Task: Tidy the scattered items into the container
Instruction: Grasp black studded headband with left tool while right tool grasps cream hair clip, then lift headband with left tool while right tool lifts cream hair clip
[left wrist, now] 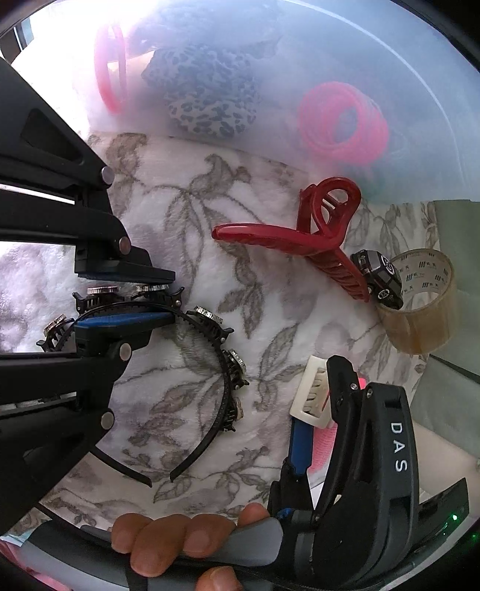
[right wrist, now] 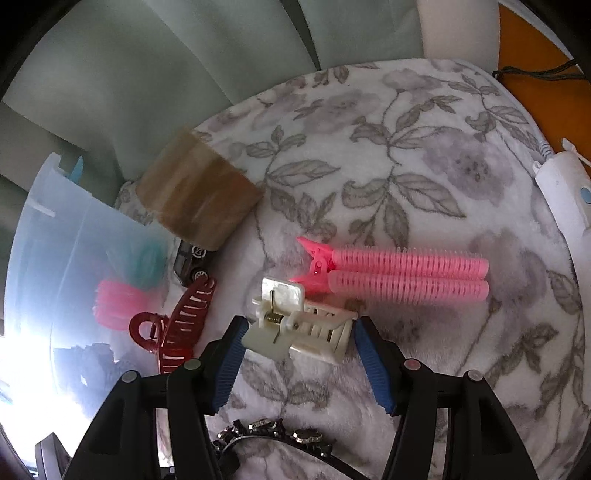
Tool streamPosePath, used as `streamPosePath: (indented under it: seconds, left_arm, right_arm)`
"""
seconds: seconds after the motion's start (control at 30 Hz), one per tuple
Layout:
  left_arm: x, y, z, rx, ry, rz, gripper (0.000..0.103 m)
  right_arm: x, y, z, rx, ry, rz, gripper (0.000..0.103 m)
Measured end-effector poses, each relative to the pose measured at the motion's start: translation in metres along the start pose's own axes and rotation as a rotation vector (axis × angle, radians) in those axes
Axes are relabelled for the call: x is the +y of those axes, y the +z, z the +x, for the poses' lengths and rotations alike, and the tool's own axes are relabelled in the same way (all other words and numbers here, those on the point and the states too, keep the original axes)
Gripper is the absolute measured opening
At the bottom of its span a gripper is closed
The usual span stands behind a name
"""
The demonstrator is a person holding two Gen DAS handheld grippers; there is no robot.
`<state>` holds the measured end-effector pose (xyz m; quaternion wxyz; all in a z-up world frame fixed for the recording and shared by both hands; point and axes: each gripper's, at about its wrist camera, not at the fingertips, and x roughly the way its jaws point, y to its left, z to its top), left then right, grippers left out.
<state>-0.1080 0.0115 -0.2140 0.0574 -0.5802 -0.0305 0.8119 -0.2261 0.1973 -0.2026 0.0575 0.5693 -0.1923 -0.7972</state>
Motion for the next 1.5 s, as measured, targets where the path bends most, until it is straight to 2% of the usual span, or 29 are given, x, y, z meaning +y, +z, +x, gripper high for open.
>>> streamPosePath:
  seconds: [0.1, 0.17, 0.2, 0.23, 0.37, 0.43, 0.6, 0.77, 0.8, 0.87, 1.07, 1.23, 1.3, 1.4, 1.5]
  left_arm:
    - [0.002, -0.001, -0.002, 0.0, -0.002, 0.001, 0.015]
    - [0.003, -0.002, -0.004, 0.002, -0.004, 0.0, 0.015]
    - [0.004, -0.002, -0.005, 0.003, -0.005, -0.001, 0.015]
    - [0.004, -0.003, -0.006, 0.003, -0.004, 0.0, 0.015]
    - [0.007, -0.004, -0.009, 0.003, -0.002, 0.002, 0.015]
    - [0.009, -0.006, -0.011, 0.003, -0.003, -0.001, 0.015]
    - [0.013, -0.007, -0.015, 0.005, -0.001, -0.002, 0.015]
    - [0.018, -0.01, -0.02, 0.006, 0.001, 0.001, 0.015]
    - [0.019, -0.01, -0.021, 0.006, 0.001, 0.001, 0.015]
    - [0.021, -0.011, -0.023, 0.007, 0.001, 0.002, 0.015]
    - [0.028, -0.012, -0.027, 0.011, 0.001, 0.005, 0.015]
    - [0.036, -0.013, -0.031, 0.015, 0.002, 0.007, 0.015]
    - [0.039, -0.013, -0.033, 0.016, 0.0, 0.006, 0.015]
    - [0.045, -0.013, -0.034, 0.017, -0.003, 0.007, 0.015]
    - [0.051, -0.012, -0.035, 0.019, -0.005, 0.008, 0.015]
  right_arm:
    - [-0.001, 0.0, -0.001, -0.003, 0.0, 0.009, 0.062]
    - [-0.003, -0.001, -0.002, -0.003, -0.003, 0.014, 0.056]
    - [-0.005, -0.001, -0.003, -0.002, -0.006, 0.017, 0.038]
    - [-0.005, -0.002, -0.005, -0.003, -0.005, 0.018, 0.033]
    - [-0.008, -0.003, -0.011, -0.011, 0.009, 0.018, 0.03]
    - [-0.009, -0.003, -0.014, -0.014, 0.016, 0.018, 0.018]
    - [-0.009, -0.003, -0.02, -0.028, 0.036, 0.014, 0.011]
    - [-0.009, -0.004, -0.022, -0.052, 0.038, 0.008, 0.011]
    - [-0.007, -0.004, -0.022, -0.055, 0.038, -0.003, 0.014]
    - [-0.003, -0.003, -0.021, -0.065, 0.021, -0.029, 0.014]
    - [0.0, 0.01, -0.009, -0.042, 0.006, -0.062, 0.017]
    - [0.004, 0.016, 0.0, -0.031, 0.003, -0.072, 0.034]
    - [0.006, 0.018, 0.003, -0.026, 0.01, -0.072, 0.036]
    - [0.008, 0.021, 0.006, -0.032, 0.022, -0.068, 0.036]
    - [0.009, 0.022, 0.007, -0.035, 0.041, -0.063, 0.031]
